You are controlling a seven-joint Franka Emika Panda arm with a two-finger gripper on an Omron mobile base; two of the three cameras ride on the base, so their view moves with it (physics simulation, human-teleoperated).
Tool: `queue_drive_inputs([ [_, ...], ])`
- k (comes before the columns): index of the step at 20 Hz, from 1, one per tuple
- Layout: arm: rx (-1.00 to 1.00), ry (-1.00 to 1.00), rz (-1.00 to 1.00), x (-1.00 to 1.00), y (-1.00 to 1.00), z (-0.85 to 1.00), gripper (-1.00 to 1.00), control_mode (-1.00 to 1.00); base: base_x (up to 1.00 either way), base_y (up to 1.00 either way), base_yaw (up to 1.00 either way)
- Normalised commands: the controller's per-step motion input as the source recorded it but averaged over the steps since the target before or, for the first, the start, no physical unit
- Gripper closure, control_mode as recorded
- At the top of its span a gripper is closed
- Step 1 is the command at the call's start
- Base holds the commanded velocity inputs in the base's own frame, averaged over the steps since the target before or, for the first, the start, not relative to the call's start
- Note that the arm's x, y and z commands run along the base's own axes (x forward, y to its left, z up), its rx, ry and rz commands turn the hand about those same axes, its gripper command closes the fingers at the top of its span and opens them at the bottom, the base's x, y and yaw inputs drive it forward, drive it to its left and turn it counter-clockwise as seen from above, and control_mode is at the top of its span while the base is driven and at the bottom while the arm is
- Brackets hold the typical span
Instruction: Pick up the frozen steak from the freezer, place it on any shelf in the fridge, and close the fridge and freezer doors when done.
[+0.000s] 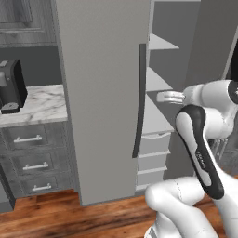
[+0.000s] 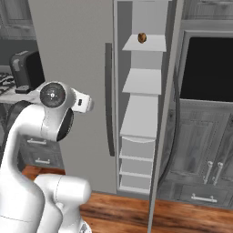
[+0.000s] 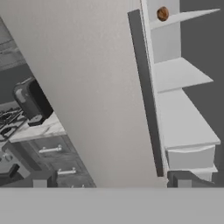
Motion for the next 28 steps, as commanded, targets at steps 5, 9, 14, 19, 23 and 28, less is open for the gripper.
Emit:
queue_drive_inputs([
  [5, 0.00, -0.04, -0.03, -1.00, -0.99, 0.24, -1.00, -1.00, 0.00, 0.00, 0.00],
  [9, 0.00, 0.01, -0.13, -1.00, -1.00, 0.22, -1.00, -1.00, 0.00, 0.00, 0.00],
  [14, 0.00, 0.08, -0.14, -0.88, -1.00, 0.14, -1.00, -1.00, 0.00, 0.00, 0.00],
  [19, 0.00, 0.03, -0.16, -0.15, -1.00, 0.00, -1.00, -1.00, 0.00, 0.00, 0.00],
  [23, 0.00, 0.00, -0.07, 0.58, -1.00, 0.00, -1.00, -1.00, 0.00, 0.00, 0.00],
  [28, 0.00, 0.00, 0.00, 0.72, -0.85, -0.06, -1.00, -1.00, 0.00, 0.00, 0.00],
])
